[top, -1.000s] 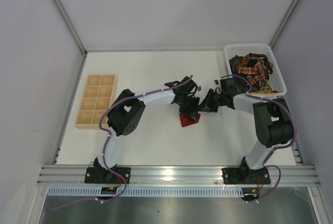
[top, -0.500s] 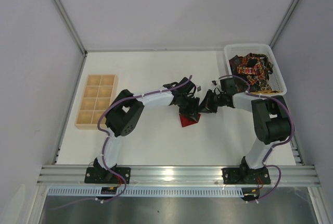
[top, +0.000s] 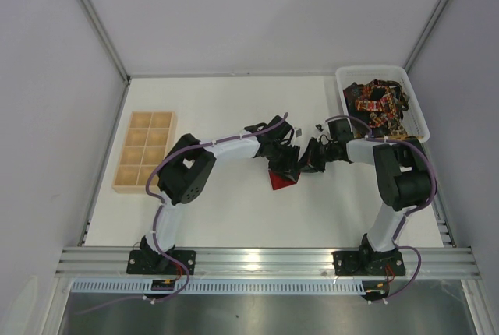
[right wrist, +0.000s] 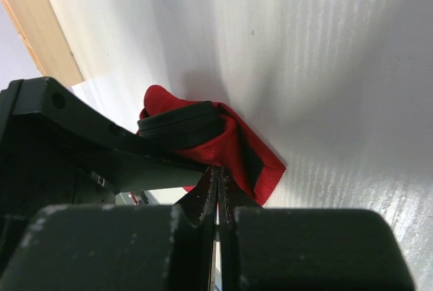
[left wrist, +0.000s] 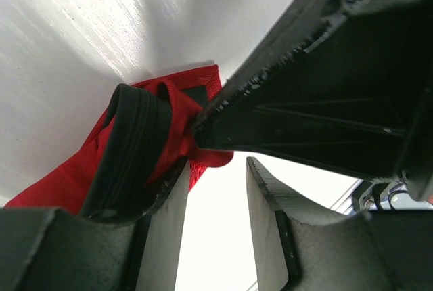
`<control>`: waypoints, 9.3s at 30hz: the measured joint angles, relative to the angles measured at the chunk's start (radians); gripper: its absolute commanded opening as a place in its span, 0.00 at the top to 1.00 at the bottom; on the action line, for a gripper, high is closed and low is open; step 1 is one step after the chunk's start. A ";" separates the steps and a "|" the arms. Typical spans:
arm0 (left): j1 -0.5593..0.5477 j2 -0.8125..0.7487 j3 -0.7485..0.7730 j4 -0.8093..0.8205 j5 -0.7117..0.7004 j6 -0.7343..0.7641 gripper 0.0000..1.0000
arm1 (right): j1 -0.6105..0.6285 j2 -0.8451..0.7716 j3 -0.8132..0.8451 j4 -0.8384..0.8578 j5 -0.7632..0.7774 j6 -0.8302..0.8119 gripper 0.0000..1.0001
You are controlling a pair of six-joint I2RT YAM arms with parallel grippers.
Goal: Roll the ties
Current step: Roll the tie
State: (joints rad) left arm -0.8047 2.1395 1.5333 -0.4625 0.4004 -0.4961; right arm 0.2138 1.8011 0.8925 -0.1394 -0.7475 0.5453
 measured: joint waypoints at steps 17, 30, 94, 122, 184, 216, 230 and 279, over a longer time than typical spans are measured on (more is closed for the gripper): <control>-0.001 -0.013 -0.016 0.024 0.011 0.001 0.47 | 0.000 0.023 0.000 -0.005 0.036 -0.008 1.00; -0.001 -0.060 -0.044 0.034 0.022 0.001 0.43 | 0.000 0.030 0.000 -0.004 0.043 -0.015 1.00; 0.100 -0.324 -0.598 0.550 -0.084 -0.395 0.31 | 0.000 0.034 0.016 -0.020 0.055 -0.024 1.00; 0.057 -0.252 -0.460 0.433 -0.222 -0.357 0.44 | 0.000 0.034 0.026 -0.031 0.065 -0.024 0.98; 0.047 -0.221 -0.394 0.360 -0.229 -0.278 0.45 | 0.237 -0.056 0.304 -0.521 0.598 0.639 0.00; 0.047 -0.213 -0.380 0.349 -0.216 -0.261 0.45 | 0.291 0.016 0.309 -0.584 0.755 0.914 0.00; 0.047 -0.212 -0.379 0.348 -0.214 -0.258 0.44 | 0.316 0.016 0.292 -0.588 0.778 0.956 0.00; 0.058 -0.243 -0.465 0.478 -0.151 -0.264 0.33 | 0.275 -0.020 0.194 -0.497 0.712 1.006 0.34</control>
State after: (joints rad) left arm -0.7467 1.8969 1.0687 0.0151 0.2493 -0.7605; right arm 0.4885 1.7813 1.0866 -0.6369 -0.0353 1.5509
